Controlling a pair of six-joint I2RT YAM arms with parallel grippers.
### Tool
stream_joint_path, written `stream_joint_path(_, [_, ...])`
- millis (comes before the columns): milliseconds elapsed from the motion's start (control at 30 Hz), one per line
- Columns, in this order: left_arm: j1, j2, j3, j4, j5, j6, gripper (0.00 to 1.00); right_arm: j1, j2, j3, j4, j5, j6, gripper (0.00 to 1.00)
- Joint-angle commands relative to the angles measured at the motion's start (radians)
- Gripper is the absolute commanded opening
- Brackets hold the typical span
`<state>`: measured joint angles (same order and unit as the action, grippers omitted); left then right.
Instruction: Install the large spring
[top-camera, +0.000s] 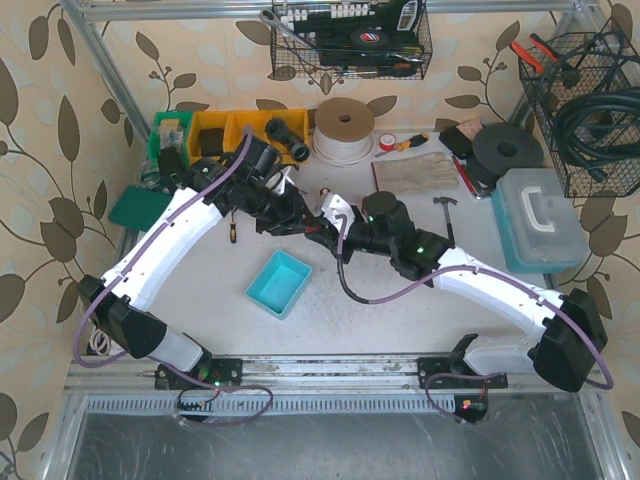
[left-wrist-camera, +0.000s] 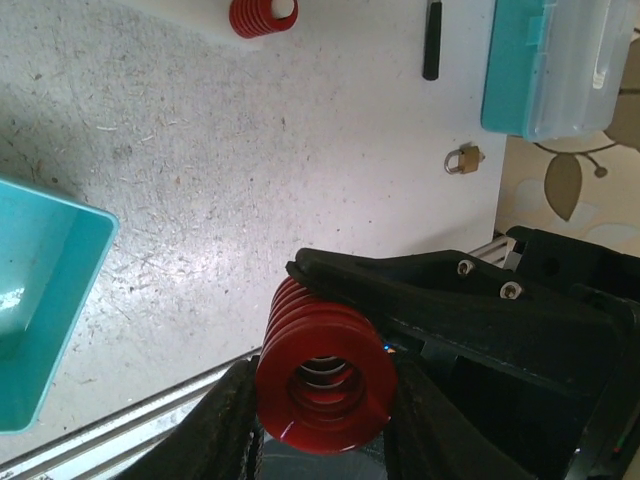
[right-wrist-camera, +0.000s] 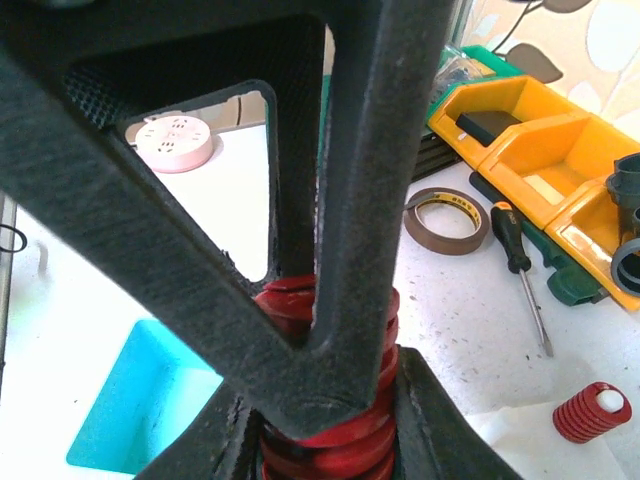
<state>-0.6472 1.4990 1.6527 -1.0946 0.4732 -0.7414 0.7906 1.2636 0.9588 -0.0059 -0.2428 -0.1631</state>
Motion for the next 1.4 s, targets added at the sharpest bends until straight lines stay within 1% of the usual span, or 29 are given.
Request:
stream_joint_path(0, [0.005,-0.01,-0.021,0.041,0.04,-0.011,0.31,0.002,-0.037,-0.028,0.051,-0.034,-0.033,0.0])
stream_joint_path(67, [0.007,-0.004,-0.015,0.045,0.044,-0.009,0.25,0.004,-0.043,-0.032,0.053,-0.045,-0.043,0.0])
stream_joint_path(167, [0.013,0.0,-0.002,0.04,0.03,0.004,0.08,0.004,-0.048,-0.024,0.027,-0.026,-0.043,0.01])
stream_joint_path(200, [0.015,0.0,-0.002,0.038,0.019,0.01,0.03,0.004,-0.05,-0.02,0.013,-0.009,-0.038,0.15])
stream_joint_path(233, [0.016,-0.003,-0.001,0.046,-0.003,0.018,0.0,0.004,-0.055,-0.02,-0.004,0.005,-0.039,0.29])
stream_joint_path(300, [0.018,-0.003,-0.001,0.069,-0.044,0.04,0.0,0.004,-0.072,-0.022,-0.043,0.042,-0.035,0.65])
stream_joint_path(367, [0.023,0.009,0.011,0.086,-0.104,0.072,0.0,0.005,-0.113,-0.038,-0.087,0.115,-0.016,0.77])
stream_joint_path(433, [0.026,0.036,0.03,0.105,-0.183,0.109,0.0,0.004,-0.181,-0.069,-0.136,0.205,0.03,0.82])
stream_joint_path(467, [0.026,0.054,0.038,0.12,-0.218,0.133,0.0,0.004,-0.225,-0.086,-0.175,0.232,0.051,0.87])
stream_joint_path(500, [0.025,0.075,0.045,0.129,-0.272,0.15,0.0,0.004,-0.267,-0.101,-0.216,0.253,0.075,0.98])
stream_joint_path(533, [0.023,0.092,0.045,0.14,-0.318,0.168,0.0,0.003,-0.308,-0.112,-0.261,0.281,0.107,1.0])
stream_joint_path(633, [0.023,0.14,0.03,0.211,-0.416,0.223,0.0,0.001,-0.402,-0.122,-0.438,0.375,0.239,1.0])
stream_joint_path(767, [0.014,0.206,0.054,0.263,-0.509,0.309,0.0,-0.006,-0.47,-0.106,-0.675,0.457,0.402,1.0])
stream_joint_path(833, [0.014,0.229,0.05,0.29,-0.53,0.328,0.0,-0.007,-0.506,-0.114,-0.735,0.477,0.462,1.0])
stream_joint_path(1000, [0.006,0.282,0.035,0.292,-0.526,0.318,0.0,-0.008,-0.613,-0.186,-0.73,0.51,0.509,0.99])
stream_joint_path(1133, [-0.007,0.303,0.008,0.334,-0.489,0.3,0.0,-0.01,-0.64,-0.215,-0.729,0.55,0.501,0.99])
stream_joint_path(1267, [-0.043,0.336,0.045,0.331,-0.498,0.311,0.0,-0.01,-0.631,-0.221,-0.742,0.573,0.496,0.99])
stream_joint_path(1367, [-0.052,0.385,0.098,0.262,-0.525,0.313,0.0,-0.009,-0.633,-0.225,-0.74,0.585,0.497,0.99])
